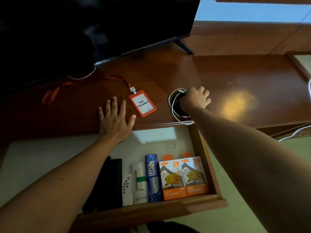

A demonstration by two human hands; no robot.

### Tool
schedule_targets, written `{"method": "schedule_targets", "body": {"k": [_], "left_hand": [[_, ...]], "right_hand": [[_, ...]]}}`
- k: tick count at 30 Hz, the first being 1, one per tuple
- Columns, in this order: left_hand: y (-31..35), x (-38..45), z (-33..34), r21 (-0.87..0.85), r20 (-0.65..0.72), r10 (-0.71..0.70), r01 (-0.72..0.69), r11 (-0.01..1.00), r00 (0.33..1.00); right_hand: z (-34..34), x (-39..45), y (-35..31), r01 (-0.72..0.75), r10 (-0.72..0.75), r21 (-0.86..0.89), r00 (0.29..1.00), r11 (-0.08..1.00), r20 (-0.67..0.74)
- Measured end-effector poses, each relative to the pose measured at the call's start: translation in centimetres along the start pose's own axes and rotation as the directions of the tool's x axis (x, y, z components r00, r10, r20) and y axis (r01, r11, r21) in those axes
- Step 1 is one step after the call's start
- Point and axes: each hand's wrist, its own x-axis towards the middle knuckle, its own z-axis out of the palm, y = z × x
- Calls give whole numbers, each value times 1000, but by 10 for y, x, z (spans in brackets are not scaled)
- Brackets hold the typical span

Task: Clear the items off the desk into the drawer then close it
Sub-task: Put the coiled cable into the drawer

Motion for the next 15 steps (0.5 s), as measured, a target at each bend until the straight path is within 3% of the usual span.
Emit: {"method": "schedule_targets", "body": {"k": [6, 10, 15], "left_hand": [[-2, 0, 0, 1, -4, 8, -8, 1000, 1000], [-1, 0, -1, 3, 5, 8, -8, 1000, 1000], [-1, 0, -2, -4, 20, 7, -7, 1000, 1000]], "right_hand": [[8, -2, 0, 158, -158, -19, 987, 987, 17], [8, -1, 9, 234, -234, -133, 972, 963, 17], [8, 2, 17, 291, -288, -108, 957, 951, 39]]}}
